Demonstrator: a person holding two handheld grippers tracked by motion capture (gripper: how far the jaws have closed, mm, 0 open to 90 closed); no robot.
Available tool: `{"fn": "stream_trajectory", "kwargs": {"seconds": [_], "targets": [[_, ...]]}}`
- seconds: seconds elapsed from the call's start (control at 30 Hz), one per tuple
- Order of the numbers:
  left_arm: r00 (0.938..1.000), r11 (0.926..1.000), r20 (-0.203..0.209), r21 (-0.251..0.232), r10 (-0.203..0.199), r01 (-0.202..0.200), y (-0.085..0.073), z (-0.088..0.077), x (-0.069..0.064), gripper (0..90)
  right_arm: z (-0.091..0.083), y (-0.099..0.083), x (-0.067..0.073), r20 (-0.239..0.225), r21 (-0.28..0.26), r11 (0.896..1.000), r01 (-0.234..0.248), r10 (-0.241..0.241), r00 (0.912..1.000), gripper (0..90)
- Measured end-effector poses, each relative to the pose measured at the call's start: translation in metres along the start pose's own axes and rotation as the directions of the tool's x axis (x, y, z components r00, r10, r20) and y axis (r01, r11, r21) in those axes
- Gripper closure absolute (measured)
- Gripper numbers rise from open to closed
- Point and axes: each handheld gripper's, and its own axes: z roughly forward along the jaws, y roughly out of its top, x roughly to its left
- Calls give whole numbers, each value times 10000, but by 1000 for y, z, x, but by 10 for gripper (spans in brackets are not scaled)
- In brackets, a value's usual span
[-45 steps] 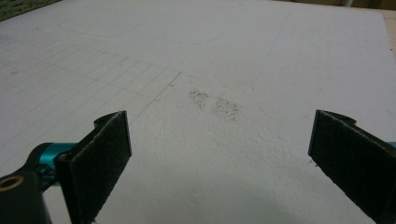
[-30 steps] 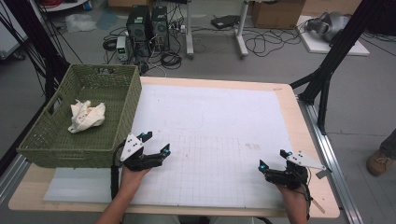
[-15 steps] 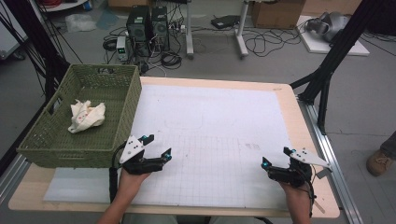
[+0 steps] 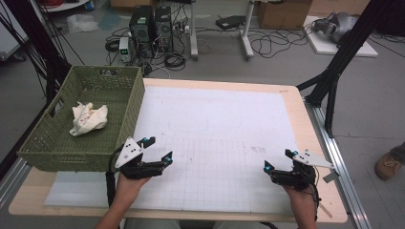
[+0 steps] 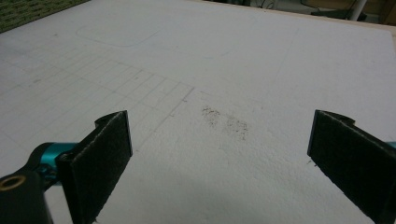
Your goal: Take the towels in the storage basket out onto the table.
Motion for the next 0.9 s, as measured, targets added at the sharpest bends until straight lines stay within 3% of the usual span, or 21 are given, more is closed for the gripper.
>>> {"fn": "stream_trajectory", "kwargs": {"seconds": [0.2, 0.5, 0.53, 0.73, 0.8, 0.83, 0.9], "targets": [[9999, 10000, 138, -66, -21, 22, 13, -3, 1, 232, 1, 1, 5, 24, 139, 9994, 315, -315, 9995, 57], [9998, 9961, -203, -878, 16, -34, 48, -22, 13, 181, -1, -2, 2, 72, 197, 9996, 179, -181, 9998, 56], [9993, 9942, -364, -1073, 9, -48, 56, -28, 18, 179, -2, -2, 3, 72, 197, 9997, 124, -126, 9999, 57], [9971, 9932, -758, -1157, 25, -113, 78, -43, 38, 179, -3, -2, 3, 98, 163, 9998, 127, -129, 9999, 56], [9943, 9937, -1063, -1115, -33, -86, 90, -53, 56, 179, -3, -2, 2, 73, 174, 9998, 100, -101, 9999, 57], [9943, 9937, -1063, -1115, -33, -86, 90, -53, 56, 179, -3, -2, 2, 80, 164, 9998, 113, -115, 9999, 57], [9896, 9951, -1419, -982, -219, 79, 97, -62, 78, 180, -3, -2, 2, 96, 136, 9998, 117, -118, 9999, 56]]}}
